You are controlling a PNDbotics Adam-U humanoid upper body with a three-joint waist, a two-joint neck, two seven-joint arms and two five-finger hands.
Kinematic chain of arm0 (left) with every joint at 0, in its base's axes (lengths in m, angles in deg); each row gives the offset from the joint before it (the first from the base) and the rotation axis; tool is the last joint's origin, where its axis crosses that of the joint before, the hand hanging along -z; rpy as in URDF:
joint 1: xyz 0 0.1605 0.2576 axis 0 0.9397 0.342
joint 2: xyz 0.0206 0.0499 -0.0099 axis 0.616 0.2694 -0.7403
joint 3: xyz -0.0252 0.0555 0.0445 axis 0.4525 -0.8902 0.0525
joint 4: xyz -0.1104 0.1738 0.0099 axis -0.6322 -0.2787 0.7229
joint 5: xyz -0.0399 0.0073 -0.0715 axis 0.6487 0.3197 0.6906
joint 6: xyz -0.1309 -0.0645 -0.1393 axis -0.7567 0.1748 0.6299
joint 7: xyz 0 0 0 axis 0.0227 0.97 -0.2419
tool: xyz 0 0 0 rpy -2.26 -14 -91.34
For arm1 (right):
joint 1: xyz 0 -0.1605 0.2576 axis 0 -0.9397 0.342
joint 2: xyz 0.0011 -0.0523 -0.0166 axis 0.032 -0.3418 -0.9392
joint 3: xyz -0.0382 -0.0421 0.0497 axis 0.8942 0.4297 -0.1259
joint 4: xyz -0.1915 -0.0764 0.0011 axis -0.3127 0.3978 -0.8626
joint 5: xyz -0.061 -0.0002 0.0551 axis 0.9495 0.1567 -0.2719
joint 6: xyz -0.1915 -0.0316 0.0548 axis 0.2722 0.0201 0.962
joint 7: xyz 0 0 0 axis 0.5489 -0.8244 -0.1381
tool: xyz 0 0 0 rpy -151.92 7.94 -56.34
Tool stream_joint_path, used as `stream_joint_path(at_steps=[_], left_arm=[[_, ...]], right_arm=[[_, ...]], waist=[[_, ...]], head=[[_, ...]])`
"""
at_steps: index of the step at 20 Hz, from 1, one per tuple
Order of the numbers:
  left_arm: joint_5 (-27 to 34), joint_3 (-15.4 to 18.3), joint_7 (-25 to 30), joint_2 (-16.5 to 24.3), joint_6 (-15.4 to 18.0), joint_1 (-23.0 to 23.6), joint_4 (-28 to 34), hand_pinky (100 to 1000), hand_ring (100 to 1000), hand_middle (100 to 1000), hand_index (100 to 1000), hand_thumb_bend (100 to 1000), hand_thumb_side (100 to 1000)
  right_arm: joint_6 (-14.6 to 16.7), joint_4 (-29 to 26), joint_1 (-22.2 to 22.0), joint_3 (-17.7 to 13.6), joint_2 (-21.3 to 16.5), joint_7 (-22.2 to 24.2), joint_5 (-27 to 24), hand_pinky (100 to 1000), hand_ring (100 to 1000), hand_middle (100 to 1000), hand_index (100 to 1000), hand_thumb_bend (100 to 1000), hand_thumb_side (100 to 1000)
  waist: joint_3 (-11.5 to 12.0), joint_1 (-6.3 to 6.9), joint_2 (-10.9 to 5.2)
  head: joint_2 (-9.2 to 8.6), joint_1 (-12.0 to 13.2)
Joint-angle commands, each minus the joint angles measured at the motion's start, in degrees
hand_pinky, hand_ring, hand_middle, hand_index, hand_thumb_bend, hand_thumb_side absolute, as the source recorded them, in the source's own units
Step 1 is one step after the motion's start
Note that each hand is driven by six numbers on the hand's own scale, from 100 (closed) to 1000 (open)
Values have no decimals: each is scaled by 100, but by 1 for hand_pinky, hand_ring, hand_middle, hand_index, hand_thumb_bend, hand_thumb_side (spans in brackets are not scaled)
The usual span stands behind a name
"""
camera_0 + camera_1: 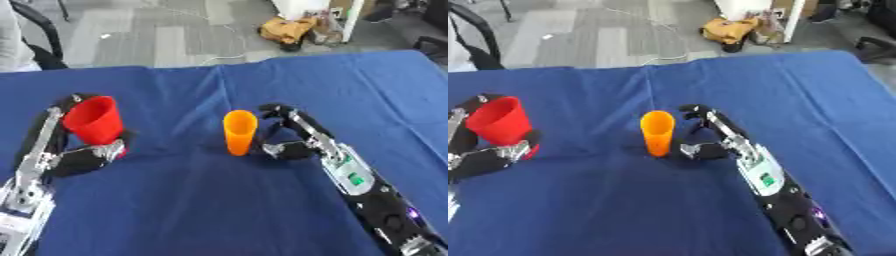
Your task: Pour the contents of one cup into another cup.
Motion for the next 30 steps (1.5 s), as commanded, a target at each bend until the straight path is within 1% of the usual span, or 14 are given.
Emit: stream_joint_path(at_steps=[1, 7, 8, 9, 16, 22, 30], left_arm=[[-14, 22, -13, 65, -7, -71, 56, 344, 284, 316, 683, 312, 100], [-25, 27, -28, 68, -14, -63, 38, 346, 284, 316, 683, 313, 100], [-25, 27, -31, 67, -17, -62, 35, 348, 285, 316, 683, 316, 100], [-24, 26, -34, 65, -20, -61, 31, 348, 285, 317, 683, 317, 100], [-45, 10, -44, 36, -31, -70, 12, 348, 284, 316, 683, 319, 100], [-47, 2, -59, 7, -43, -78, 4, 347, 284, 315, 682, 321, 100], [-53, -14, -80, -20, -49, -87, -8, 347, 283, 313, 681, 320, 100]], right_arm=[[32, -180, 61, 12, -144, 80, -6, 664, 860, 874, 897, 371, 212], [72, -259, 27, 46, -106, 128, 55, 662, 858, 872, 896, 382, 224], [77, -271, 25, 55, -96, 134, 54, 661, 857, 871, 895, 407, 227], [86, -290, 20, 70, -79, 147, 50, 661, 857, 872, 895, 384, 229], [94, -341, 84, 142, 43, 239, 44, 663, 858, 872, 894, 381, 237], [111, -247, 214, 165, 186, 268, 105, 755, 898, 899, 895, 382, 243], [134, -59, 307, 233, 312, 356, 183, 731, 889, 895, 896, 375, 256]], waist=[[-12, 0, -135], [-24, 11, -149], [-26, 11, -151], [-28, 11, -155], [-15, 28, -162], [24, 57, -162], [58, 49, -160]], head=[[-58, -8], [-56, -13], [-56, -14], [-54, -13], [-53, -32], [-64, -73], [-79, -94]])
